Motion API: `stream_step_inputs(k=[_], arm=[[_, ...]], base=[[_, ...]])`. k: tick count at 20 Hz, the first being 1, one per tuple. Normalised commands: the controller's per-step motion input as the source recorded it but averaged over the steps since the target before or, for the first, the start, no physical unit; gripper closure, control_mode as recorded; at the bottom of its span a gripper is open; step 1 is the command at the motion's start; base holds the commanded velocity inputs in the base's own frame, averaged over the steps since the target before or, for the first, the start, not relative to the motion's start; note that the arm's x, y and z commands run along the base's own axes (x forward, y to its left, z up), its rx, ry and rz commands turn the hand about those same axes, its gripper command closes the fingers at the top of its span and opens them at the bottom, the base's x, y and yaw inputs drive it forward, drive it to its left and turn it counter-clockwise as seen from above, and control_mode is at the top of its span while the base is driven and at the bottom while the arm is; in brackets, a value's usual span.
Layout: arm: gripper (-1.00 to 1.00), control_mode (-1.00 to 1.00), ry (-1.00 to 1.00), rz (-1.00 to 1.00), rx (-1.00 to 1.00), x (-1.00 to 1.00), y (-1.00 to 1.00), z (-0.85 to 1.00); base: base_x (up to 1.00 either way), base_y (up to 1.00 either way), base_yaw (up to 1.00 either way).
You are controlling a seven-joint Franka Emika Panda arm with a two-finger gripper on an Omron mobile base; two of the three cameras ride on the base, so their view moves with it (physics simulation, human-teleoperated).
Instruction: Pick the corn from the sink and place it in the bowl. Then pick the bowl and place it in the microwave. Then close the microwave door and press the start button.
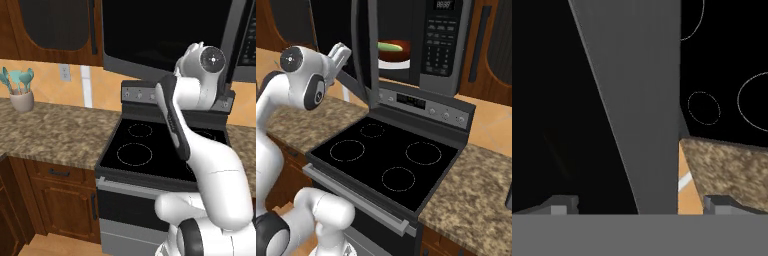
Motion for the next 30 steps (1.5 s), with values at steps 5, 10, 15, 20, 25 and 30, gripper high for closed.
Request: stream_step_inputs(k=[5, 10, 15, 20, 25, 30], arm=[[-1.0, -1.0, 0.0, 0.0, 0.0, 0.73, -0.19, 0.0], [-1.0, -1.0, 0.0, 0.0, 0.0, 0.75, -0.38, 0.0], [-1.0, -1.0, 0.0, -0.04, 0.0, 0.87, -0.32, 0.0], [-1.0, -1.0, 0.0, -0.07, 0.0, 0.94, -0.29, -0.07], [-1.0, -1.0, -0.12, -0.01, 0.0, 0.03, 0.27, -0.16], [-1.0, -1.0, -0.12, 0.0, -0.01, -1.0, 0.37, 0.23]], base=[[0.0, 0.0, 0.0], [0.0, 0.0, 0.0], [0.0, 0.0, 0.0], [0.0, 0.0, 0.0], [0.0, 0.0, 0.0], [0.0, 0.0, 0.0]])
